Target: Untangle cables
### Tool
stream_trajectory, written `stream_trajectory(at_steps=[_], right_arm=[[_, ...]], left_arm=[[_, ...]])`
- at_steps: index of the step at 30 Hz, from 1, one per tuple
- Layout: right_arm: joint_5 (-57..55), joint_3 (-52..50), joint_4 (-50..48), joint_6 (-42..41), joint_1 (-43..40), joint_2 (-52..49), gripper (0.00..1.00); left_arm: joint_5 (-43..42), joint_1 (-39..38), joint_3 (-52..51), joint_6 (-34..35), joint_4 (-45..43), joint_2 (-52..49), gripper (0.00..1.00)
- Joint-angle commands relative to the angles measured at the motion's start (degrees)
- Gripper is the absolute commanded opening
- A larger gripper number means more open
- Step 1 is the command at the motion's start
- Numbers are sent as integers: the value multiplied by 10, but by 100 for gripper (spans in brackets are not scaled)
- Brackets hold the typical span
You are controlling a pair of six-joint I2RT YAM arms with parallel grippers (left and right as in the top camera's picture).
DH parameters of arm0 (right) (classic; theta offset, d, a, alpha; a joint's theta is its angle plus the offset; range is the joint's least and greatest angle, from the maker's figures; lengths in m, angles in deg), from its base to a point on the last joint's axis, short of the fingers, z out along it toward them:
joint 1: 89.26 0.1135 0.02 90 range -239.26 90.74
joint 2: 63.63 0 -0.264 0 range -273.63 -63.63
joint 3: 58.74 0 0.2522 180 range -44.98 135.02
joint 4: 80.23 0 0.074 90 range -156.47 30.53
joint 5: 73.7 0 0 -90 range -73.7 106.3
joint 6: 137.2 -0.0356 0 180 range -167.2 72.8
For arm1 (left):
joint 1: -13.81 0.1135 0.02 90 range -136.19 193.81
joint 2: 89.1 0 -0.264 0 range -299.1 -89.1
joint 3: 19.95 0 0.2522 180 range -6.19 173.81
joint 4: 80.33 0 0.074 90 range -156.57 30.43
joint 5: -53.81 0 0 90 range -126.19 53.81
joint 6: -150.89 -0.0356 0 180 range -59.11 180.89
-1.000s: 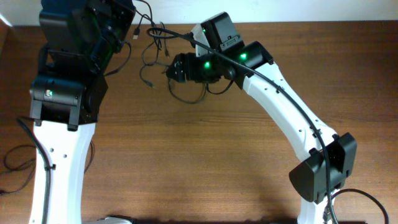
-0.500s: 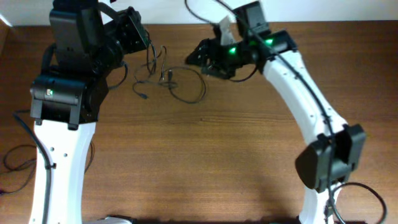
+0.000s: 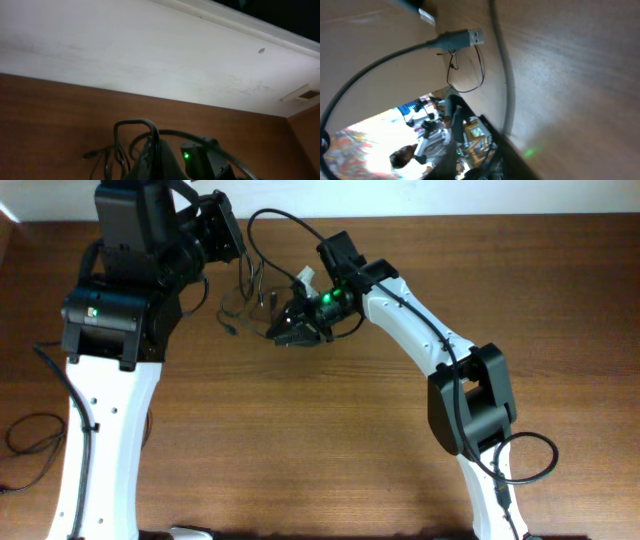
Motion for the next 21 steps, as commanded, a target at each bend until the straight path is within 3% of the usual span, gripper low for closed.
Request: stream_trajectory(at_steps=[1, 8, 11, 13, 15, 19, 21], right_arm=[[-15, 5, 10, 55, -19, 0, 4], [-155, 5, 95, 132, -57, 63, 4], [-227, 5, 94, 132, -65, 128, 4], [-268, 5, 94, 134, -74, 184, 4], [-302, 5, 98, 141, -83, 237, 4], [-354, 5, 114, 140, -108, 322, 4], [-356, 5, 124, 140, -136, 366, 4]], left_arm=[[20, 2, 8, -14, 3, 3, 0], [15, 2, 8, -87, 111, -11, 0], [-90, 2, -12, -136, 158, -42, 0], [-232, 2, -28, -226, 168, -76, 0], [-320, 2, -28, -279, 180, -111, 0], [-409, 2, -28, -337, 186, -151, 0], [-498, 2, -28, -401, 191, -169, 0]])
